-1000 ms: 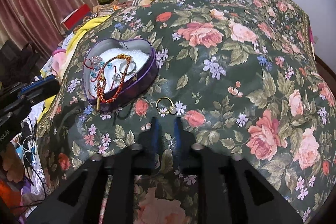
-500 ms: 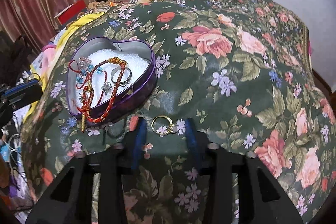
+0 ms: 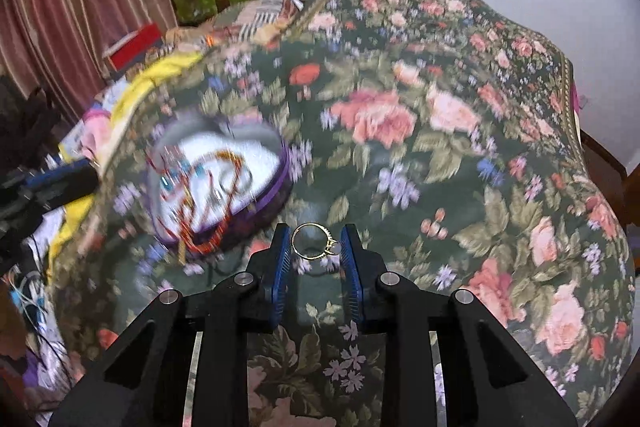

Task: Organize jewelry
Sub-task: 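Lower the gold ring into the heart tin and open the right tool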

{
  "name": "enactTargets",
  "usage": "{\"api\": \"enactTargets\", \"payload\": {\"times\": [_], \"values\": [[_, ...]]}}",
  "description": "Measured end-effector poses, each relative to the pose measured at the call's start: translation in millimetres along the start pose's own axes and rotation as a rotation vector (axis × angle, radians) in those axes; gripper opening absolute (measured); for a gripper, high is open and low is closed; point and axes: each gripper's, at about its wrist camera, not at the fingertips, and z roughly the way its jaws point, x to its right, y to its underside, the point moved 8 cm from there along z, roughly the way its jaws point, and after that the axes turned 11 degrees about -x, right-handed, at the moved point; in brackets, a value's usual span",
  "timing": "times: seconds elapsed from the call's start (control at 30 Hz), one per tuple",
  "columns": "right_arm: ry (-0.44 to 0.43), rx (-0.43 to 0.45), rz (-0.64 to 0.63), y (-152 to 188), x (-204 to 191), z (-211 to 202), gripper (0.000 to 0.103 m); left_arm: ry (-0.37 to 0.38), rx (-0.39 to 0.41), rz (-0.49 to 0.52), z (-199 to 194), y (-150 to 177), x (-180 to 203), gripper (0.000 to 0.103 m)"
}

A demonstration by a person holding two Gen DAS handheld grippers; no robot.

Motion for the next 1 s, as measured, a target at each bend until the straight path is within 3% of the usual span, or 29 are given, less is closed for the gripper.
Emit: {"api": "enactTargets", "payload": {"times": [0.2, 0.4, 0.67, 1.0], "values": [[-0.027, 0.094, -0.009, -23, -14, -26, 0.023, -0.001, 0.041, 0.021, -9, -18, 7, 0.007], [-0.048, 0.13, -0.017, -37, -25, -29, 0.023, -0.002, 0.075, 0.035, -13, -35, 11, 0.007], [-0.079, 0.127, -0.003, -43, -29, -21, 0.023, 0.008, 0.073, 0.038, -5, -44, 13, 0.007], [-0.097, 0.066, -0.03, -36, -38, 4, 0.023, 0.043, 0.0, 0.04, 24, -37, 17, 0.007]]}}
